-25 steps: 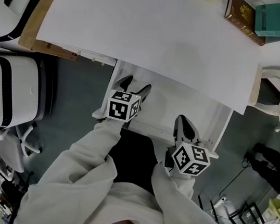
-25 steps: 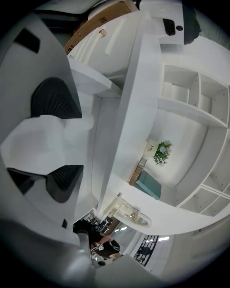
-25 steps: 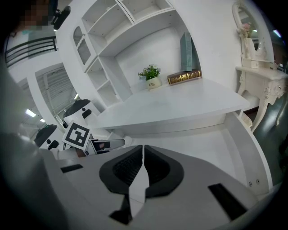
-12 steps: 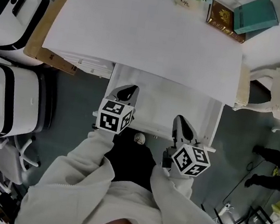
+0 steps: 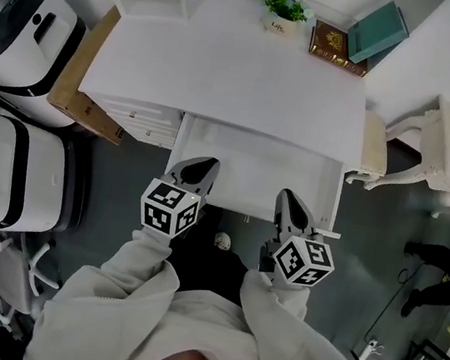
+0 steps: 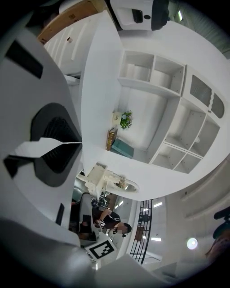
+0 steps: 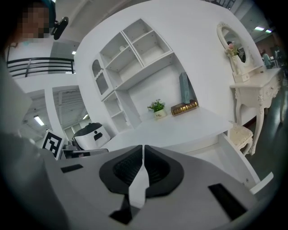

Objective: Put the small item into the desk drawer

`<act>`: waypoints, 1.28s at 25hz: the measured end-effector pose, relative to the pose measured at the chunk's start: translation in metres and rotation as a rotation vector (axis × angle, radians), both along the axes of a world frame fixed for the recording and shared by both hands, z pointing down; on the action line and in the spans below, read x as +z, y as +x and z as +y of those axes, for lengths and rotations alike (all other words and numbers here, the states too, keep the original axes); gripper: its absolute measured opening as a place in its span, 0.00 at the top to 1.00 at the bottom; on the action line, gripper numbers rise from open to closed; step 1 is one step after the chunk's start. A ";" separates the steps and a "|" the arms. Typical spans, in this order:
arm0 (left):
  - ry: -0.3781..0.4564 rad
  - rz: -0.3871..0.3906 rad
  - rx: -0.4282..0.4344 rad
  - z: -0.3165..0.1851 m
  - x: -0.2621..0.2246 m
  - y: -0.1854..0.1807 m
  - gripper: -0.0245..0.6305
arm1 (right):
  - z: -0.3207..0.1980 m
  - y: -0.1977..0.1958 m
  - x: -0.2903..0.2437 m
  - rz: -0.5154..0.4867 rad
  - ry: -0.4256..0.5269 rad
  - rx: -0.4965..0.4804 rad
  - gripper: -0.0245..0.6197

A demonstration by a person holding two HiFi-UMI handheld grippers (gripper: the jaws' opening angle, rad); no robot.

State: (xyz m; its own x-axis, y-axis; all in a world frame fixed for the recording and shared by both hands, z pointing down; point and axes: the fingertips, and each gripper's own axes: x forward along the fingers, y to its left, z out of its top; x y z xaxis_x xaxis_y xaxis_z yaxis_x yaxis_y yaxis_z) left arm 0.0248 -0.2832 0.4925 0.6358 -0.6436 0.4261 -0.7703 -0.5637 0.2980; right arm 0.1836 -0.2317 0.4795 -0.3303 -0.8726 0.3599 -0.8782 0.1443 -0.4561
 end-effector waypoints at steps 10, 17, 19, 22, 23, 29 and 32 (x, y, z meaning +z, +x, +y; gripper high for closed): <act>0.117 0.028 0.061 0.037 -0.052 0.005 0.93 | 0.028 0.018 -0.033 0.088 0.081 0.043 0.90; 0.233 0.069 0.059 0.049 -0.082 0.005 0.93 | 0.048 0.036 -0.055 0.192 0.149 0.073 0.90; 0.276 0.078 0.052 0.050 -0.090 0.005 0.93 | 0.053 0.041 -0.060 0.209 0.165 0.089 0.90; 0.325 0.058 0.045 0.052 -0.097 0.002 0.93 | 0.059 0.049 -0.067 0.217 0.185 0.114 0.90; 0.332 0.053 0.044 0.054 -0.098 0.002 0.93 | 0.060 0.052 -0.069 0.219 0.188 0.117 0.90; 0.324 0.082 0.056 0.065 -0.098 0.001 0.93 | 0.063 0.052 -0.072 0.225 0.201 0.111 0.90; 0.317 0.081 0.072 0.069 -0.096 0.003 0.93 | 0.064 0.047 -0.071 0.222 0.200 0.101 0.90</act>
State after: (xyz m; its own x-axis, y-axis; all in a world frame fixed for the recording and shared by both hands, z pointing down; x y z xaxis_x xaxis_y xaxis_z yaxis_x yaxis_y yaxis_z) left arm 0.0274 -0.2141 0.3969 0.7084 -0.6879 0.1582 -0.7058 -0.6906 0.1578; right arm 0.2308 -0.1681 0.4081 -0.1705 -0.9578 0.2315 -0.9676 0.1185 -0.2228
